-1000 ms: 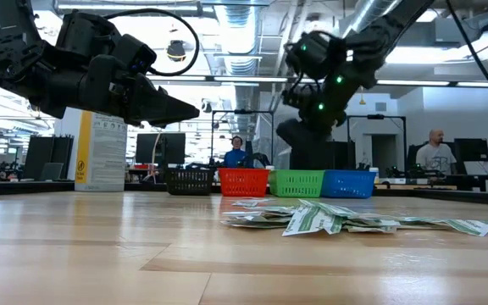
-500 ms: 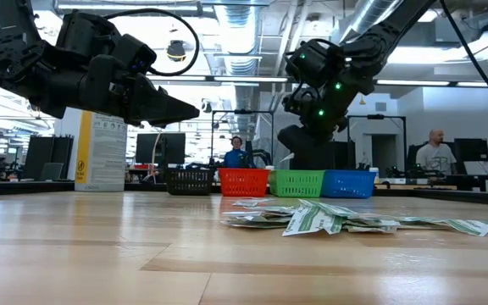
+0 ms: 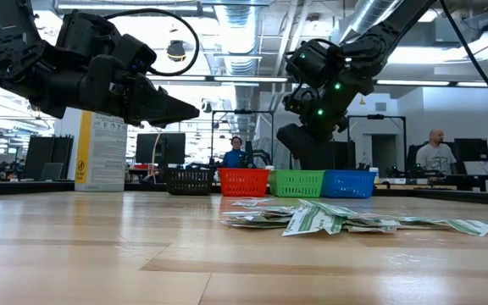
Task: Pick & Place First Aid Supplies
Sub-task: Put the orange ointment pack into the green bin
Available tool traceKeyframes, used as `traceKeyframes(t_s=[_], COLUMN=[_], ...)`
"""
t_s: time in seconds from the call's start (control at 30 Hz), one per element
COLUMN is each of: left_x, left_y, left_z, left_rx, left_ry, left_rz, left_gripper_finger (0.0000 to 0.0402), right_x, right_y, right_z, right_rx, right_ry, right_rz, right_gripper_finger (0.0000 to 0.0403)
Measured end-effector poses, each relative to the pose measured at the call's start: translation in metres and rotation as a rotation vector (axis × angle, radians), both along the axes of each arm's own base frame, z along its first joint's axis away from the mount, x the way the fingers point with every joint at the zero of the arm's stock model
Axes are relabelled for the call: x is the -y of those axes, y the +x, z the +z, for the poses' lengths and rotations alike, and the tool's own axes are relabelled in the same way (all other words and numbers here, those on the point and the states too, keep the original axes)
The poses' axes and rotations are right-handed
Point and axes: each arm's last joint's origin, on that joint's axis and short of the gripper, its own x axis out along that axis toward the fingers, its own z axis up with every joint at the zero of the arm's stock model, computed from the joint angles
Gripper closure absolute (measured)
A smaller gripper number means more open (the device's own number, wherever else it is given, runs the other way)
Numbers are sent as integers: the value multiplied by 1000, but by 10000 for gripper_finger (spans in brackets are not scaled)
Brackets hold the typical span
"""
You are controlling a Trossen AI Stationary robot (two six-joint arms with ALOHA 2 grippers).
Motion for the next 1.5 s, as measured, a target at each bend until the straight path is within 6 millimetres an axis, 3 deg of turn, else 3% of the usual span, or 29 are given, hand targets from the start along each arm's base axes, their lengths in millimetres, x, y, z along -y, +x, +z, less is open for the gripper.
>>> traceKeyframes(t_s=[0.23,0.37,0.5,0.67,1.0,1.27,1.5], left_x=[0,0,0,0,0,0,0], left_y=[0,0,0,0,0,0,0], left_z=[0,0,0,0,0,0,0], left_rx=[0,0,0,0,0,0,0], left_ry=[0,0,0,0,0,0,0], left_rz=[0,0,0,0,0,0,0], left_gripper_finger=[300,300,300,300,300,300,300], right_x=[0,-6,-25,-57,-110,-130,-134], right_y=[0,5,16,29,39,40,40], right_z=[0,2,6,8,6,6,6], right_rx=[7,41,81,71,90,139,161], right_ry=[1,-9,-30,-2,185,256,286], right_rz=[-9,11,106,345,823,807,781], right_gripper_finger=[208,181,180,193,218,215,157])
